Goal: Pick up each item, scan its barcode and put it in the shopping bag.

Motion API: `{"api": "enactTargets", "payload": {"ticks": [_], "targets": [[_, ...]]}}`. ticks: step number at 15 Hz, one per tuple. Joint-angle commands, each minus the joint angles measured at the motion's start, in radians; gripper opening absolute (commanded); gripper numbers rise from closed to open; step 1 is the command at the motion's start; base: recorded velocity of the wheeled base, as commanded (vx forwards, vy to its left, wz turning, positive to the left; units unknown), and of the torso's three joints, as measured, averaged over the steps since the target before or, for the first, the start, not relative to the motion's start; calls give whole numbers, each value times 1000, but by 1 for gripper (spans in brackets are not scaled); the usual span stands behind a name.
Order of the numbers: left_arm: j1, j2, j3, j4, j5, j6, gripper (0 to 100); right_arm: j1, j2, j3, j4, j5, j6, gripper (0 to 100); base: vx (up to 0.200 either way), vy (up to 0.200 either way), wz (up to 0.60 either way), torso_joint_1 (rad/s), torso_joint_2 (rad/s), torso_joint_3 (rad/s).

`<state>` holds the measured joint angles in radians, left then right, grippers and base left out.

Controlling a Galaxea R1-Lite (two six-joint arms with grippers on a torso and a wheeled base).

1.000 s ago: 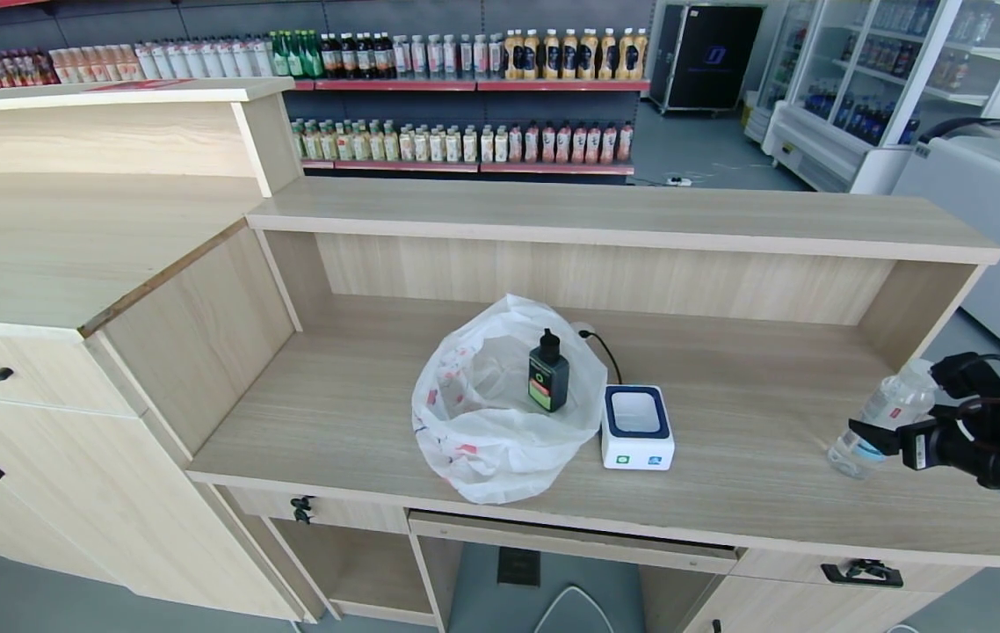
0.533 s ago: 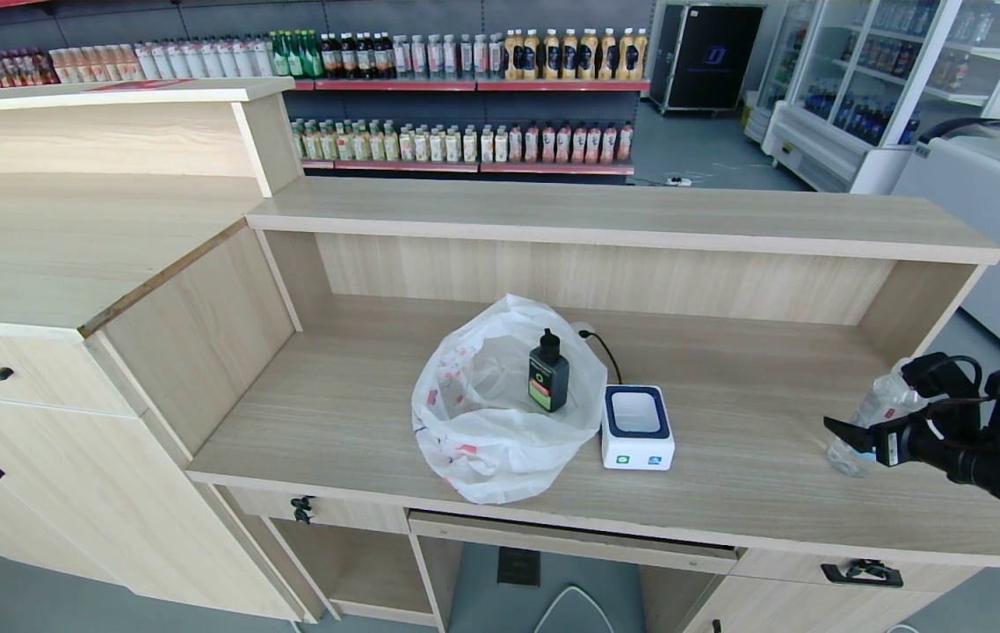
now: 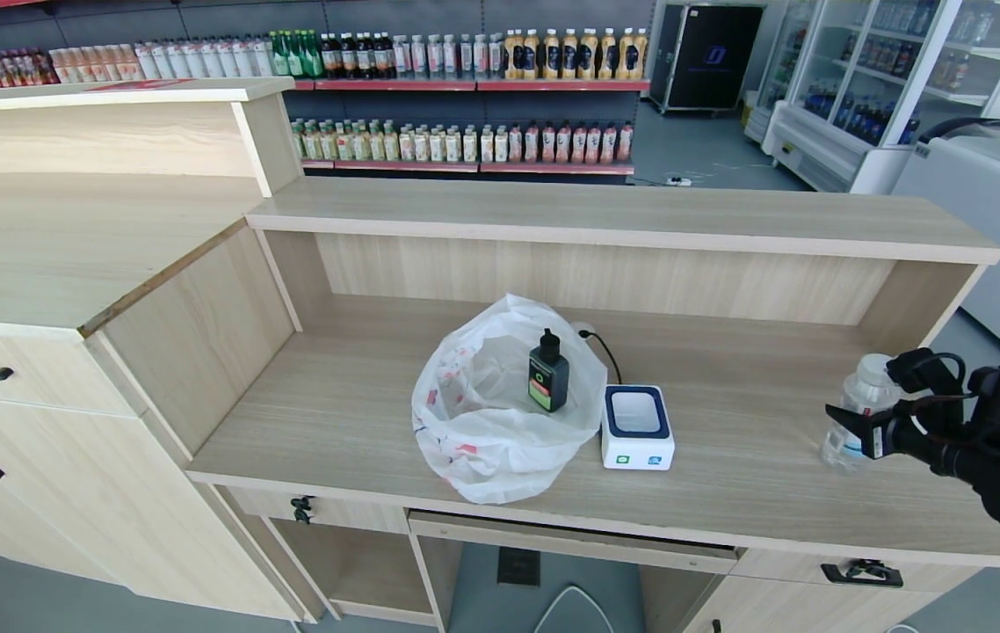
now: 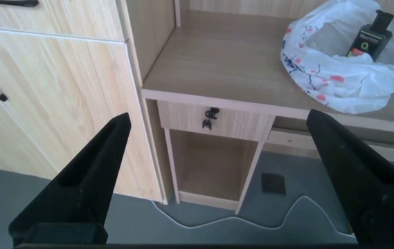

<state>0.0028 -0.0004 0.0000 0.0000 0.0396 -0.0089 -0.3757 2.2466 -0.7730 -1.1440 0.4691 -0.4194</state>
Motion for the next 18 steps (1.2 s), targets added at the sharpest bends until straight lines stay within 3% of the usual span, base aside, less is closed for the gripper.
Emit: {"api": "enactTargets", "payload": {"ticks": [1,9,14,18], "targets": [[0,0,0,0,0,0,100,0,5,1,0,-1,-1,0,0,0,0,0,0,0],[0,0,0,0,0,0,100,-29,-10,17,9,-3,11,0,0,0,0,0,0,0],[0,0,0,0,0,0,100,20,-185,20,83,5,205,0,0,0,0,0,0,0],[0,0,0,0,0,0,100,29,-441,54,287,184,340,0,0,0,0,0,0,0]]}}
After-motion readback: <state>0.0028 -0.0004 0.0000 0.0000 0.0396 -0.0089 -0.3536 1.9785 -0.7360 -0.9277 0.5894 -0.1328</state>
